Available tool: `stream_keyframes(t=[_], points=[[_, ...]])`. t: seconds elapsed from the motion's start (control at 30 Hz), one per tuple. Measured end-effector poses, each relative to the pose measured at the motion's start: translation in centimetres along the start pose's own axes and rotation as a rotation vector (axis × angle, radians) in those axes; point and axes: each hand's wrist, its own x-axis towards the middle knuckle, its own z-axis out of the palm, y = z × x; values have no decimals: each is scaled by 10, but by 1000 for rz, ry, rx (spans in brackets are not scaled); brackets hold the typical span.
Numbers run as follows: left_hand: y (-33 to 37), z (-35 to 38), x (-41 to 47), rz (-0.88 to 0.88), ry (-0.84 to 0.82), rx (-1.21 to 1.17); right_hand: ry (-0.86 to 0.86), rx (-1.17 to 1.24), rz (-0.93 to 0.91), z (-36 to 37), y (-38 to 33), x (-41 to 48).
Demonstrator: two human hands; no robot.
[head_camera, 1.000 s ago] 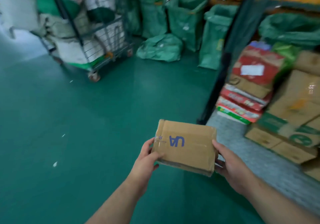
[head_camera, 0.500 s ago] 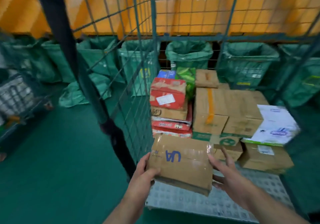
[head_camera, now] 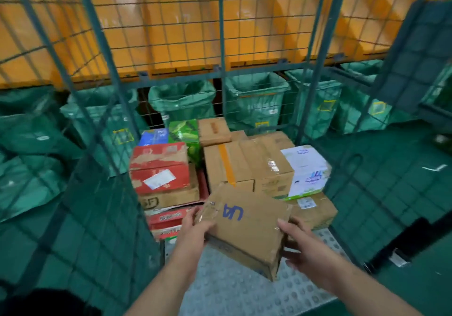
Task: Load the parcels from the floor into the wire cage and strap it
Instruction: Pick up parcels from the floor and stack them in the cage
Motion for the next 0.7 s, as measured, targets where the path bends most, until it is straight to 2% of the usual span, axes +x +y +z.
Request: stream_keyframes(t=[0.2, 0.3, 0.47, 0.7], points=[[3, 90, 62, 39, 112, -59, 42, 173, -12, -58, -22, 60], [2, 152, 85, -61, 159, -129, 52, 300, -21, -95, -44, 96], [-5, 233, 98, -292, -57, -133, 129, 407, -21, -126, -72, 156], [10, 253, 137, -256, 61, -105, 133, 439, 11, -112, -89, 212]])
